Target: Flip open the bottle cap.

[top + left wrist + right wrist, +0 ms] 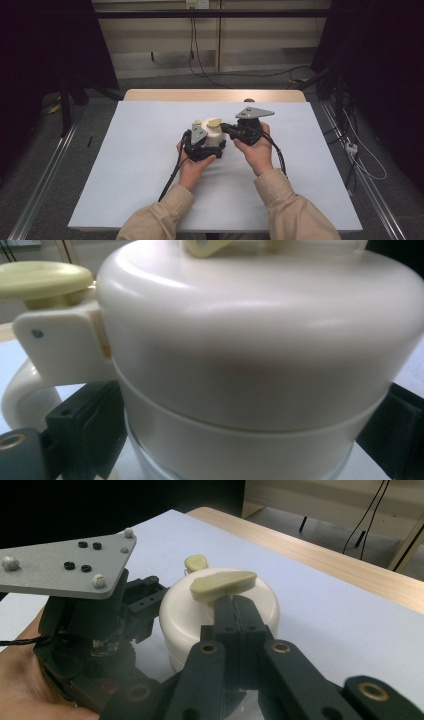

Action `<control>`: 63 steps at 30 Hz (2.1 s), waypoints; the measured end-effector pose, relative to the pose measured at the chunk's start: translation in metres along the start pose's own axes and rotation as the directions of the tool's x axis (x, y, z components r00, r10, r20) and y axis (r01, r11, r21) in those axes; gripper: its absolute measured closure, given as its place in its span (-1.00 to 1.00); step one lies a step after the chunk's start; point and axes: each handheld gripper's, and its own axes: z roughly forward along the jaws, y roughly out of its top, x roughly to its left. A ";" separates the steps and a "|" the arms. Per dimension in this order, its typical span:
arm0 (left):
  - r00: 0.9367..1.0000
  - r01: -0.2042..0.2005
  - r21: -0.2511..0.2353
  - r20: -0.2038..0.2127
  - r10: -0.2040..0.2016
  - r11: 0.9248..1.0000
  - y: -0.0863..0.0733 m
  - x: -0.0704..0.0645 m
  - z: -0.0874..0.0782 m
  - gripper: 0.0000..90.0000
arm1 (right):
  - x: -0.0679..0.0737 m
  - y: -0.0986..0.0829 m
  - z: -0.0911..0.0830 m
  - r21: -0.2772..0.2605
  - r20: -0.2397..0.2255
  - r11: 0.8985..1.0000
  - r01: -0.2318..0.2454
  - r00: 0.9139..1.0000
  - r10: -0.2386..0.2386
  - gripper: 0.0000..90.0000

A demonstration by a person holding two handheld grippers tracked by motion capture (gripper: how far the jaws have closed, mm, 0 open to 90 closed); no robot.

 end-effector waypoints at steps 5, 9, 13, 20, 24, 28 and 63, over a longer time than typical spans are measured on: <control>1.000 -0.001 0.000 -0.002 0.001 1.000 0.000 0.000 0.000 -0.90 | 0.001 0.000 0.002 0.011 0.010 1.000 0.009 1.000 -0.009 1.00; 1.000 -0.001 0.000 -0.001 0.001 1.000 0.000 0.000 0.000 -0.90 | 0.002 0.000 0.004 0.012 0.009 1.000 0.020 1.000 -0.020 1.00; 1.000 -0.001 0.000 -0.002 0.001 1.000 0.000 0.000 0.000 -0.90 | 0.003 0.002 0.005 0.013 0.007 1.000 0.027 1.000 -0.027 1.00; 1.000 -0.002 0.000 -0.003 0.002 1.000 0.000 0.000 0.000 -0.90 | 0.006 0.005 0.005 0.009 0.000 0.999 0.036 0.999 -0.036 1.00; 1.000 -0.003 0.001 -0.003 0.003 1.000 0.000 0.000 0.000 -0.90 | 0.006 0.006 0.005 0.003 0.001 1.000 0.030 1.000 -0.030 1.00; 1.000 -0.004 0.001 -0.003 0.004 1.000 0.000 0.000 0.000 -0.90 | 0.006 0.006 0.006 0.005 0.000 0.999 0.033 0.999 -0.033 1.00; 1.000 -0.005 0.000 -0.005 0.005 1.000 0.000 0.000 0.000 -0.90 | 0.007 0.012 0.012 -0.009 -0.007 1.000 0.029 1.000 -0.029 1.00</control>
